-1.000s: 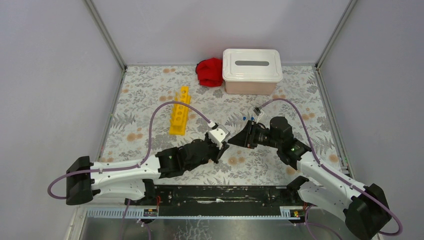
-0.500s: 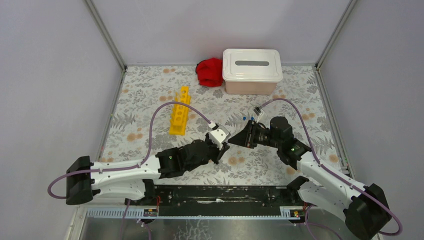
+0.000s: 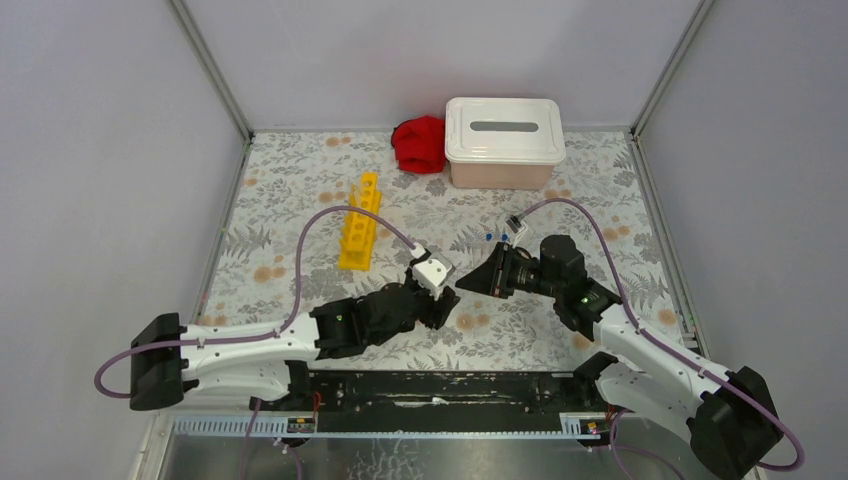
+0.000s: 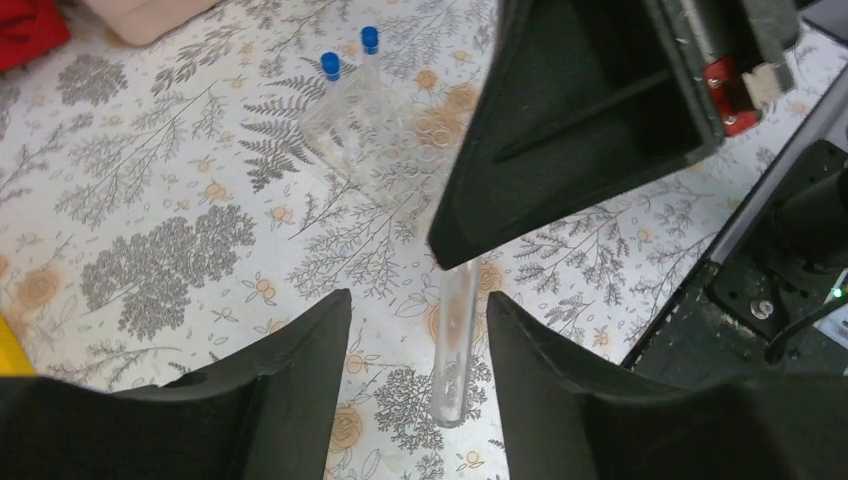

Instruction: Organize the chemistry lab equipment

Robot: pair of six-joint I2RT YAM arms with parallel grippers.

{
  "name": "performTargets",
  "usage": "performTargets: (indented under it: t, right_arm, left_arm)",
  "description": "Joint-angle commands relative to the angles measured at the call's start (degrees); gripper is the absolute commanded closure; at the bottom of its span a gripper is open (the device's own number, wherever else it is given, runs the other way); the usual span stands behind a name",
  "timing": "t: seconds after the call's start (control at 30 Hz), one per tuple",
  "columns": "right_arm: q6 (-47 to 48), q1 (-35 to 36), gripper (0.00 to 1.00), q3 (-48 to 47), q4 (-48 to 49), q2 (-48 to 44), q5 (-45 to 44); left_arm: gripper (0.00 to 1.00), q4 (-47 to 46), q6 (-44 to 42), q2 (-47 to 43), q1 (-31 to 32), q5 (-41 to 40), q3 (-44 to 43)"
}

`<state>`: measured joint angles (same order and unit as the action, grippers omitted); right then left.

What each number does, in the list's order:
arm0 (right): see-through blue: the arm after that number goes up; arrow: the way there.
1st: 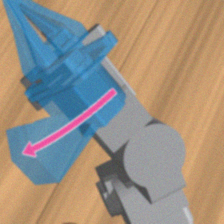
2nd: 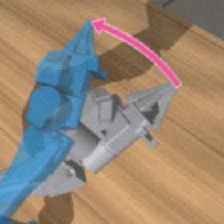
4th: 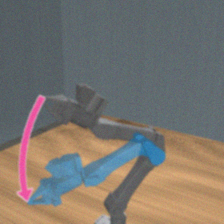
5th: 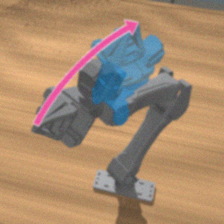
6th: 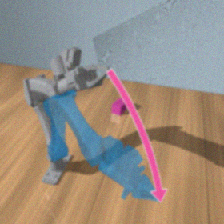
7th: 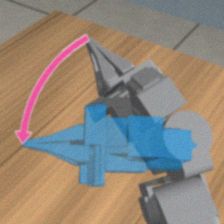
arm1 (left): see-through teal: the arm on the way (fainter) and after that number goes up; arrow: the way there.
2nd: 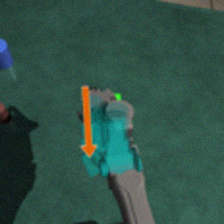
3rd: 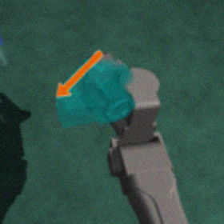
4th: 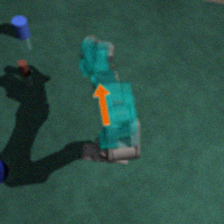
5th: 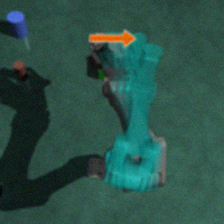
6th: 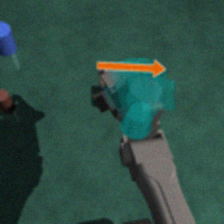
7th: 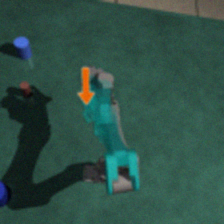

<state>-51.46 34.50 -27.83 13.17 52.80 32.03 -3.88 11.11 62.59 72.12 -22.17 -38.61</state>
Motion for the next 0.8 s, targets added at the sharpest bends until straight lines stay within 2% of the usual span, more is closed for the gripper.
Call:
performTargets:
  t: [0.0,0.1,0.2,0.43,0.67,0.77]
  right_arm:
    - [1.3,0.13,0.98,-1.06,1.15,-0.07,-0.19]
    - [3.38,0.12,0.99,-2.7,-1.27,0.26,-1.56]
    - [5.82,0.08,0.99,-4.68,-4.02,0.74,-3.06]
    - [14.3,0.08,1.0,-9.91,-11.59,1.72,-11.42]
    - [23.14,0.12,1.0,-14.94,-20.31,3.3,-24.21]
    - [26.12,0.1,1.0,-16.14,-22.26,4.5,-29.38]
  left_arm:
    - [0.34,-2.8,1.28,-2.79,0.13,-6.06,2.01]
    - [0.24,-2.69,2.0,-3.59,0.13,-8.43,2.68]
    - [0.19,-2.5,2.64,-3.36,0.13,-10.24,2.71]
    - [0.18,-2.67,5.21,-2.73,0.13,-13.63,2.99]
    - [0.17,-2.01,11.02,-1.78,0.13,-17.17,3.62]
    - [0.12,-1.41,13.35,-0.45,0.13,-18.0,3.52]
